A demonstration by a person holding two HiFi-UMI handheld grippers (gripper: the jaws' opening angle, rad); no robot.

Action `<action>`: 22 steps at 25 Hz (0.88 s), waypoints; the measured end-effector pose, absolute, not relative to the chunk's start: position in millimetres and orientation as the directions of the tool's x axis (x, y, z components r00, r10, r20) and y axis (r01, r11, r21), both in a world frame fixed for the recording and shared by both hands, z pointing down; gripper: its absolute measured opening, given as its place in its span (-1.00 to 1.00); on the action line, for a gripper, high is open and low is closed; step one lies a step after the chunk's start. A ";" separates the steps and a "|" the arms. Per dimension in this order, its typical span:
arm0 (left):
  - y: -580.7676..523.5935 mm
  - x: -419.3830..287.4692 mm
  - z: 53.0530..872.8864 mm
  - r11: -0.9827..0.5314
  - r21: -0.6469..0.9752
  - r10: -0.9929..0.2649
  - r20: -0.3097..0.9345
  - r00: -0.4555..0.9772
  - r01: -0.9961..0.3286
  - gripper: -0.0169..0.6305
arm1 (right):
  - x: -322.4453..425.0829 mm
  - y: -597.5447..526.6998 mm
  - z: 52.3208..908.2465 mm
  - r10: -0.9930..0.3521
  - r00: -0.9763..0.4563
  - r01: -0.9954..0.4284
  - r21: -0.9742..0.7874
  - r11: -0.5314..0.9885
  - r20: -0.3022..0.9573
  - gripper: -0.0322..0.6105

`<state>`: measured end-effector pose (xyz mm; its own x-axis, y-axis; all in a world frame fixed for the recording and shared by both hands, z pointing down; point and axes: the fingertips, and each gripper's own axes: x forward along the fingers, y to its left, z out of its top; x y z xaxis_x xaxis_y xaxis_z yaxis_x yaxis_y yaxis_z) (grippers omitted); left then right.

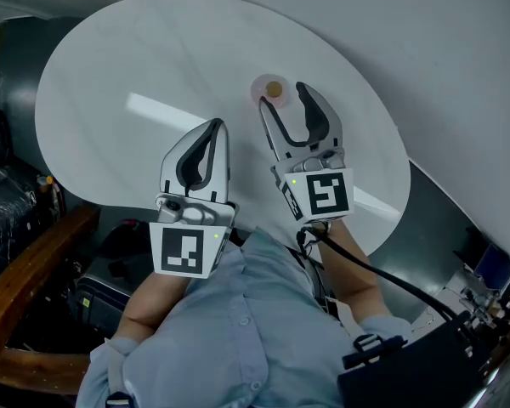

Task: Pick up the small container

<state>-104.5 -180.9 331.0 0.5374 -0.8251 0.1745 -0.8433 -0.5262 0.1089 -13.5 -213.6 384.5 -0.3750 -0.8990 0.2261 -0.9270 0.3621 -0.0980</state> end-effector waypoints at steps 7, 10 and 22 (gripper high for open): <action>-186.8 -107.2 345.4 -0.516 0.138 -0.813 0.233 0.534 -0.845 -0.95 | -15.6 -221.2 406.5 -0.903 -0.343 -0.938 -0.039 0.345 0.257 -0.11; -194.5 -109.7 351.1 -0.519 0.123 -0.812 0.238 0.533 -0.846 -0.95 | -15.0 -229.3 412.0 -0.916 -0.329 -0.944 -0.063 0.323 0.232 -0.11; -201.0 -115.9 356.8 -0.499 0.139 -0.810 0.276 0.518 -0.855 -0.95 | -16.7 -234.7 423.8 -0.915 -0.314 -0.949 -0.070 0.307 0.254 -0.14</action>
<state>-115.9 -201.0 356.8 0.5176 -0.8100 0.2756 -0.8553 -0.4991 0.1393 -16.7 -234.7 423.8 -0.3141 -0.9148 0.2539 -0.9493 0.3066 -0.0699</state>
